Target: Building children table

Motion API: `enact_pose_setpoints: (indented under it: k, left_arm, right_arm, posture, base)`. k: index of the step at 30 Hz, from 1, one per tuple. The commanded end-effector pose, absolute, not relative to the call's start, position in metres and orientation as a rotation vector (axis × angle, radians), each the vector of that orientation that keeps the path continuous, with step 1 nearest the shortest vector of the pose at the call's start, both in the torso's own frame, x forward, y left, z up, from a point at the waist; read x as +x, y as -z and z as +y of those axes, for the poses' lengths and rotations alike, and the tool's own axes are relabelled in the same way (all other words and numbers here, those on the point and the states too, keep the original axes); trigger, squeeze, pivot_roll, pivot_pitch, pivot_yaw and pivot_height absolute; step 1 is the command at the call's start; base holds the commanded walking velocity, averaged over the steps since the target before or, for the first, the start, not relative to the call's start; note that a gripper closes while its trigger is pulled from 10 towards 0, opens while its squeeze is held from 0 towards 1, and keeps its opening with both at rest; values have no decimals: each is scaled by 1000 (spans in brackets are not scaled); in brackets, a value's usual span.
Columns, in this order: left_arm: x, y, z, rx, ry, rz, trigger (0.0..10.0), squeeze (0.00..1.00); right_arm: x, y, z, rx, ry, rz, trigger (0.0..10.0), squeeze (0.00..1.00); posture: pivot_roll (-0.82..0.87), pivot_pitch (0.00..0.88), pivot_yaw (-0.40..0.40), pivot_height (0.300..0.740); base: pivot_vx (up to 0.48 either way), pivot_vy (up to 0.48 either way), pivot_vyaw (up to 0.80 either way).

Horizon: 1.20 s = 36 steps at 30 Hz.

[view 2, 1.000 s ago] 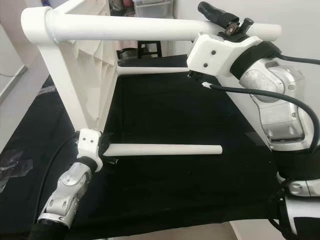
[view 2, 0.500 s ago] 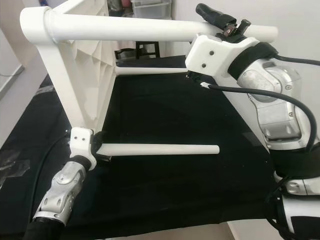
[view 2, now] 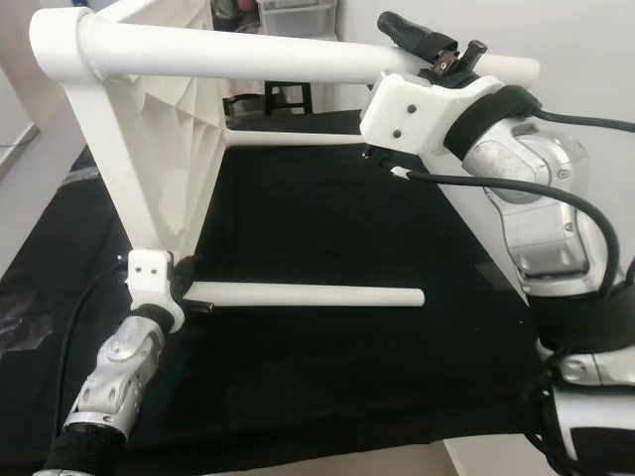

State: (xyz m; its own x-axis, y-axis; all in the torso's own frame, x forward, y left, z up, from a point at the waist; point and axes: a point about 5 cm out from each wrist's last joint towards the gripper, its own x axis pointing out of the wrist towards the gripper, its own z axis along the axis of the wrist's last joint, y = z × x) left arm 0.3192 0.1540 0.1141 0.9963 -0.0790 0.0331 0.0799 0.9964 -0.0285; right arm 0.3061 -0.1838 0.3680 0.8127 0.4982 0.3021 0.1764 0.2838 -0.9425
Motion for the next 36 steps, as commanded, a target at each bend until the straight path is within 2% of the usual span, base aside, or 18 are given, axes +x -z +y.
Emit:
enact_pose_setpoints:
  k: [1,5,14,18,19,21,23,24,26,27,29,33,36]
  left_arm:
    - [322,-110,169,-52,25,-12,10000,0]
    - [335,-125,166,-46,42,-51,10000,0]
    - [341,-130,173,-40,26,-66,10000,0]
    - [339,-129,178,-33,12,-67,10000,0]
    - [337,-131,182,-29,3,-73,10000,0]
    - [337,-131,182,-29,3,-73,10000,0]
    - [337,-144,197,1,-29,-113,10000,0]
    - [337,-144,197,1,-29,-113,10000,0]
    - [338,-175,223,49,-81,-192,10000,0]
    - [338,-175,223,49,-81,-192,10000,0]
    - [339,-203,242,84,-118,-261,10000,0]
    - [340,-232,257,121,-139,-328,10000,0]
    - [338,-292,282,206,-171,-460,10000,0]
  right_arm:
    - [308,-365,-182,-1226,-261,-622,0,0]
    - [307,-364,-182,-1222,-265,-616,0,0]
    - [306,-362,-184,-1221,-260,-600,0,0]
    - [309,-361,-194,-1210,-201,-556,0,0]
    - [313,-360,-205,-1176,-138,-513,0,0]
    - [313,-360,-205,-1176,-138,-513,0,0]
    - [323,-352,-243,-1044,58,-381,0,0]
    - [323,-352,-243,-1044,58,-381,0,0]
    - [329,-335,-276,-893,199,-249,0,0]
    - [329,-335,-276,-893,199,-249,0,0]
    - [331,-317,-286,-804,236,-174,0,0]
    - [333,-296,-285,-725,227,-108,0,0]
    - [333,-244,-264,-540,143,21,0,0]
  posture:
    - [-149,24,6,740]
    - [-149,29,5,740]
    - [-152,39,15,740]
    - [-146,43,16,740]
    - [-139,42,16,740]
    - [-139,42,16,740]
    - [-120,39,16,740]
    - [-120,39,16,740]
    - [-102,36,16,740]
    - [-102,36,16,740]
    - [-81,31,15,740]
    - [-72,31,16,740]
    - [-50,26,13,740]
  base:
    - [0,0,0]
    - [0,0,0]
    - [0,0,0]
    - [0,0,0]
    - [0,0,0]
    - [0,0,0]
    - [0,0,0]
    - [0,0,0]
    - [0,0,0]
    - [0,0,0]
    - [0,0,0]
    - [0,0,0]
    - [0,0,0]
